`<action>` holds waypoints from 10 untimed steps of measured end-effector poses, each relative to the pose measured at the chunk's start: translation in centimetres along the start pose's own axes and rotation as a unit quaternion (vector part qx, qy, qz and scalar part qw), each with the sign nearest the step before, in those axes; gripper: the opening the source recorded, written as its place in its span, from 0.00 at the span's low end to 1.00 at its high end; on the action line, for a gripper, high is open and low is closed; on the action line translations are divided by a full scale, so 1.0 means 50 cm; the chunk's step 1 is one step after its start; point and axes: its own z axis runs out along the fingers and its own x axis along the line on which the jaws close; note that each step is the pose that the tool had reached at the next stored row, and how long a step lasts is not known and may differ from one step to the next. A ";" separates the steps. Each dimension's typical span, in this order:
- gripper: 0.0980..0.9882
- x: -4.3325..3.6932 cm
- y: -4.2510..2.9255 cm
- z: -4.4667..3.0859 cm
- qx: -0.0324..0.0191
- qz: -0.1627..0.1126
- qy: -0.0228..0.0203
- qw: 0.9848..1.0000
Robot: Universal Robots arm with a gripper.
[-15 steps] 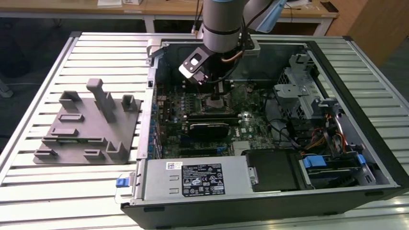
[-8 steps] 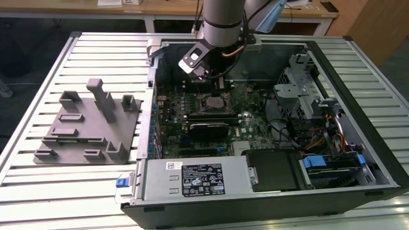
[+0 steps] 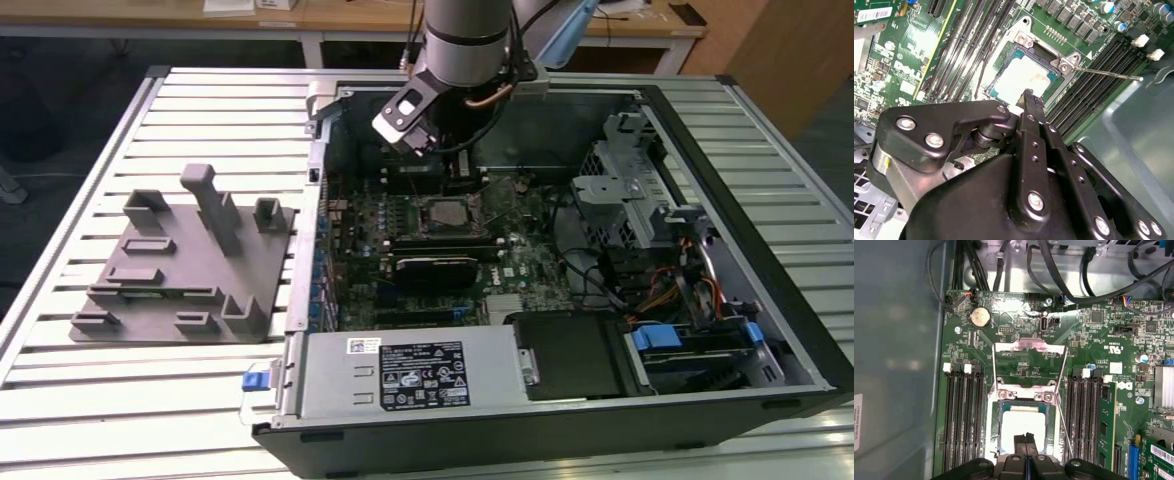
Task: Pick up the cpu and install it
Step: 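Place the cpu into insertion slot, then close the cpu cover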
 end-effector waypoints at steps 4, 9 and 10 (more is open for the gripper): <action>0.01 0.000 0.000 0.000 0.000 0.000 0.000 1.000; 0.01 0.000 0.000 0.000 -0.001 0.000 0.000 1.000; 0.01 0.000 0.000 0.000 -0.001 0.000 0.000 1.000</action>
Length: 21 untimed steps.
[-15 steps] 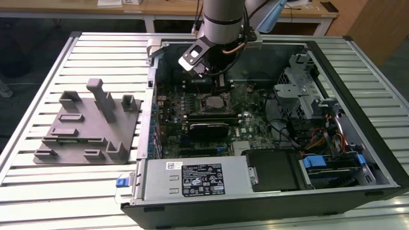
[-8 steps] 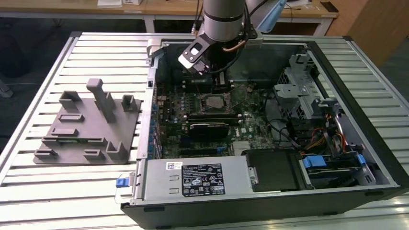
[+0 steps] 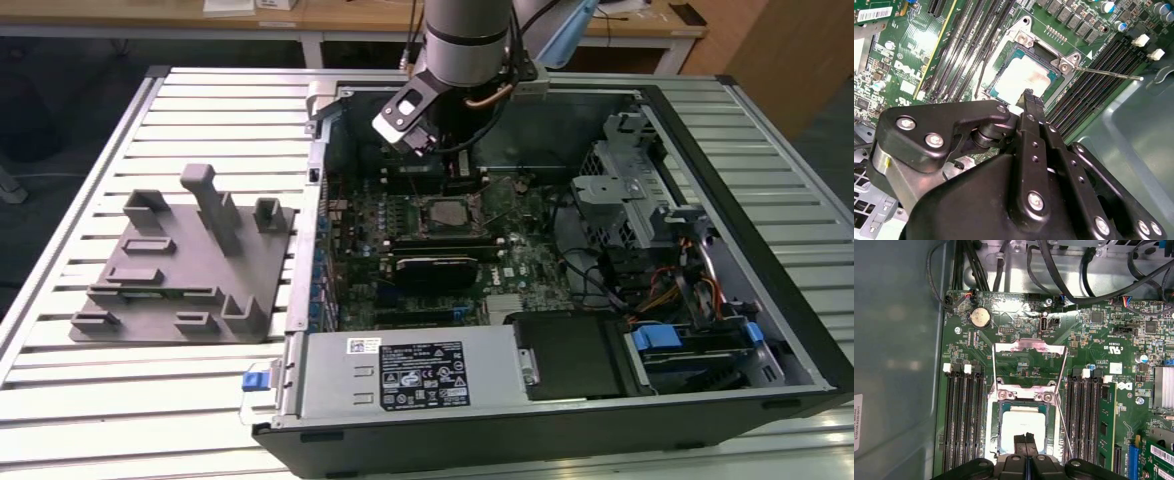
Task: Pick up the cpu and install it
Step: 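Close the cpu cover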
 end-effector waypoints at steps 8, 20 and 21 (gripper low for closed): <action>0.01 0.000 0.000 -0.004 0.000 0.000 0.000 1.000; 0.01 0.000 0.001 -0.031 0.000 0.000 0.000 1.000; 0.01 0.000 0.001 -0.031 0.000 0.000 0.000 1.000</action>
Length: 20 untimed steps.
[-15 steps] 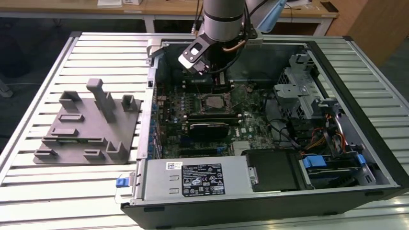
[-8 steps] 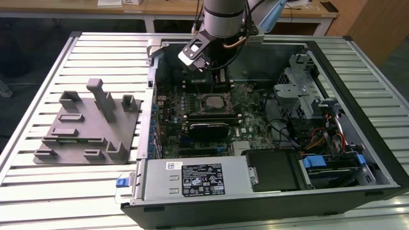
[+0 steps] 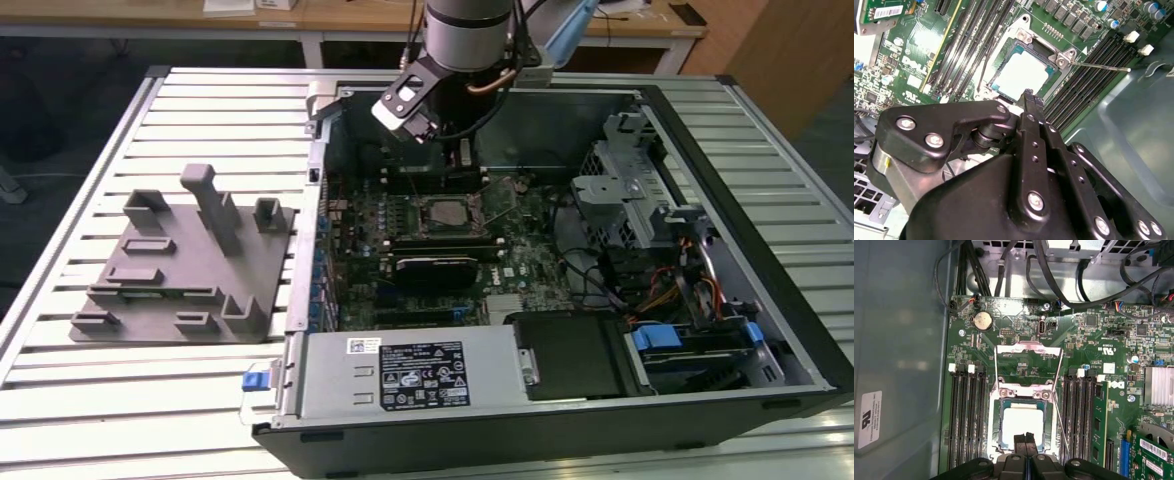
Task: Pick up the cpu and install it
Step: 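Close the cpu cover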
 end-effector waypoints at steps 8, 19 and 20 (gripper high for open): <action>0.01 0.000 0.010 0.000 0.000 0.000 0.000 1.000; 0.01 -0.001 0.036 0.001 0.000 0.000 0.000 1.000; 0.01 -0.002 0.038 0.001 0.000 0.000 0.000 1.000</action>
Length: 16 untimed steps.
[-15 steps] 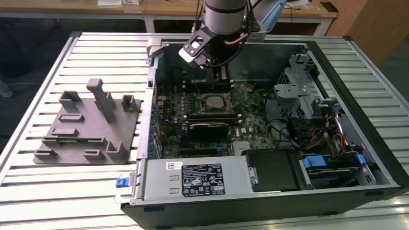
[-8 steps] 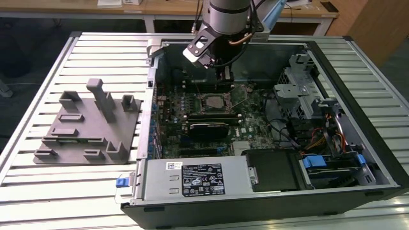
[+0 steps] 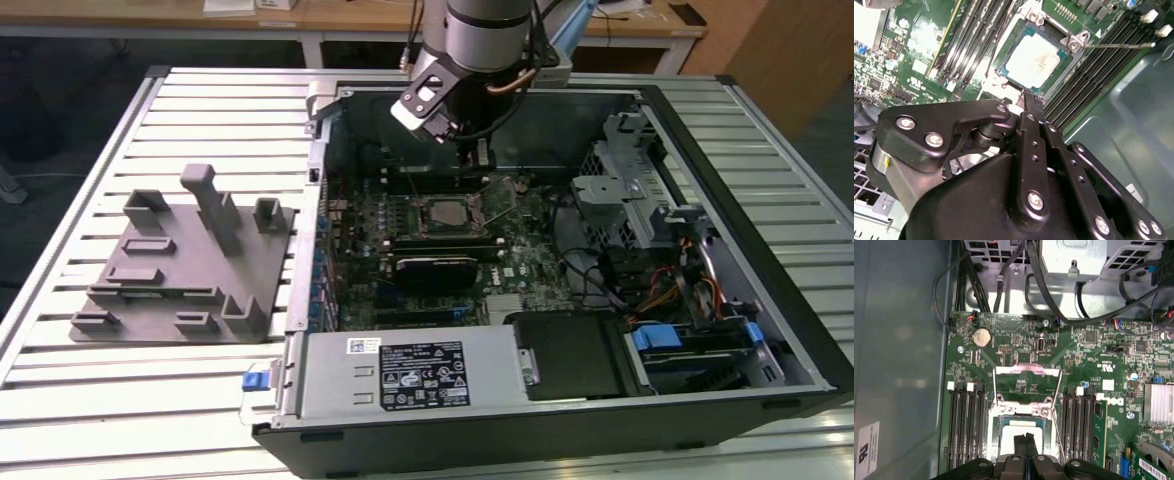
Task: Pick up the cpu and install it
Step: 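Close the cpu cover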
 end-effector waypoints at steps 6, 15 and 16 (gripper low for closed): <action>0.01 0.000 0.013 0.000 0.000 0.000 0.000 1.000; 0.01 -0.001 0.031 0.001 0.000 0.000 0.000 1.000; 0.01 -0.001 0.033 0.001 0.000 0.000 0.000 1.000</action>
